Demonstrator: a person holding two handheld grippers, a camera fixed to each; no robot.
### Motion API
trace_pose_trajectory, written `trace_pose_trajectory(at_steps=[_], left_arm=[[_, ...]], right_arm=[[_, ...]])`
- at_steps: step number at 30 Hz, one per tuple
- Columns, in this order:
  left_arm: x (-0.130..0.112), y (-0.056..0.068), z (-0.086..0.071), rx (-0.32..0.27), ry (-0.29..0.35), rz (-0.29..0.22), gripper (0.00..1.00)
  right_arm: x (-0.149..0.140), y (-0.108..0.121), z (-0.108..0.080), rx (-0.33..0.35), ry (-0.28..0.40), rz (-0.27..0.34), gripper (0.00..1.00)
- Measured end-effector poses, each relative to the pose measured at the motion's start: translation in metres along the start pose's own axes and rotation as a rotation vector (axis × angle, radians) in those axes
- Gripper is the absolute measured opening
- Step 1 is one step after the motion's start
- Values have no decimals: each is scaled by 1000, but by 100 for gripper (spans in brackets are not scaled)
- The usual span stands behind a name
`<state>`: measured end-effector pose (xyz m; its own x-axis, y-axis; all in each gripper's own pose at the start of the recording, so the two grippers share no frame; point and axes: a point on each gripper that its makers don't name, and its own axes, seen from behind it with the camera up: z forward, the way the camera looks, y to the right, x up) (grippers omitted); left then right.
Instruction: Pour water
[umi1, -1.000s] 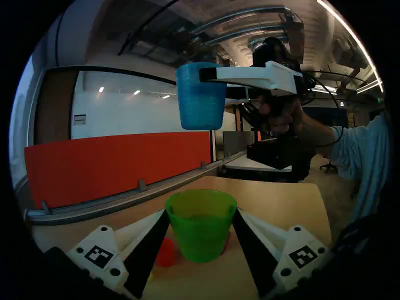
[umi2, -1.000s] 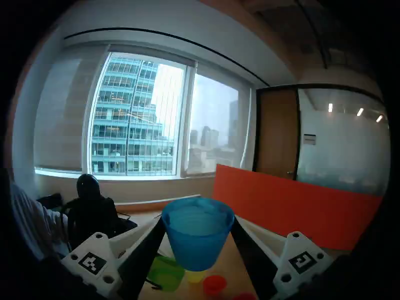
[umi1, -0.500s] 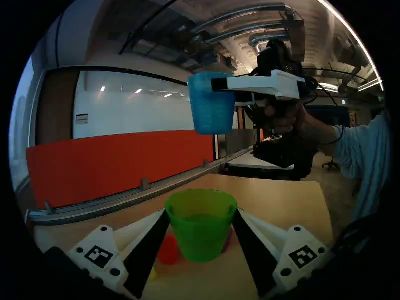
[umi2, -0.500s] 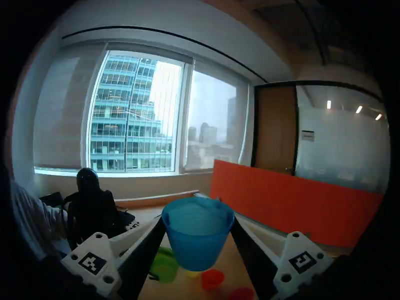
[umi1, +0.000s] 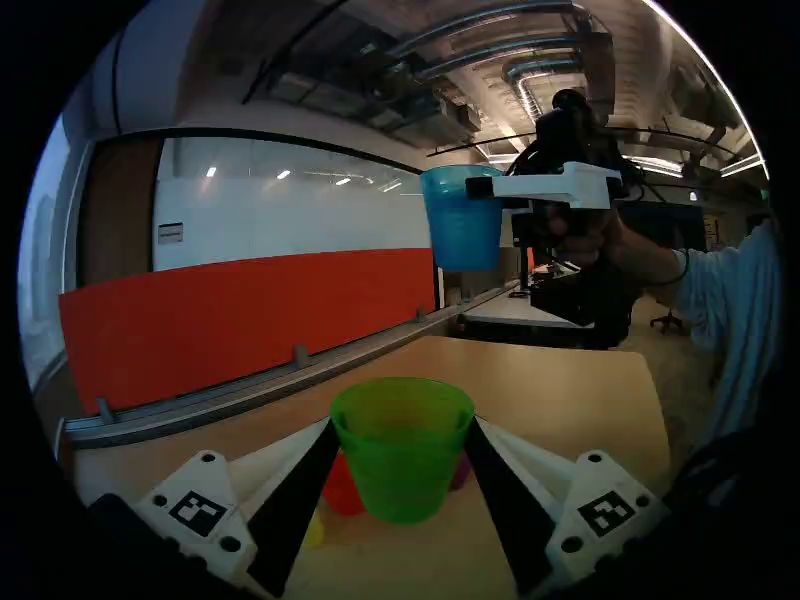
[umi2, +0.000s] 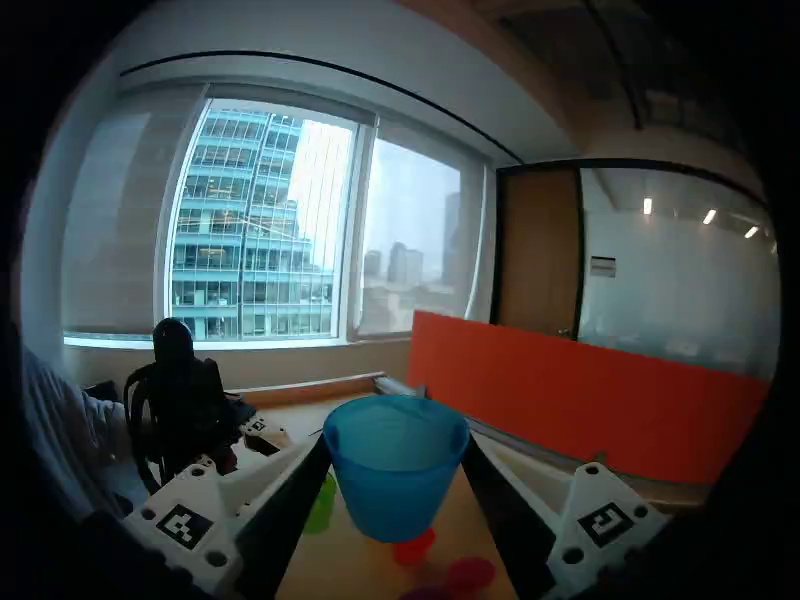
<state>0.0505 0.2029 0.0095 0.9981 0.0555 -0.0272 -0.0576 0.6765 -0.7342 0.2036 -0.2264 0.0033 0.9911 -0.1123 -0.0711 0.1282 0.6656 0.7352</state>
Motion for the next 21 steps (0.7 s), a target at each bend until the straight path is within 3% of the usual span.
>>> trace_pose_trajectory(at_steps=[9, 21], left_arm=[[-11, -2, -3, 0, -29, -5, 86], [-31, -6, -8, -7, -86, -17, 86]], right_arm=[[-11, 0, -7, 10, -5, 6, 92], [-50, -10, -12, 63, -79, 21, 92]])
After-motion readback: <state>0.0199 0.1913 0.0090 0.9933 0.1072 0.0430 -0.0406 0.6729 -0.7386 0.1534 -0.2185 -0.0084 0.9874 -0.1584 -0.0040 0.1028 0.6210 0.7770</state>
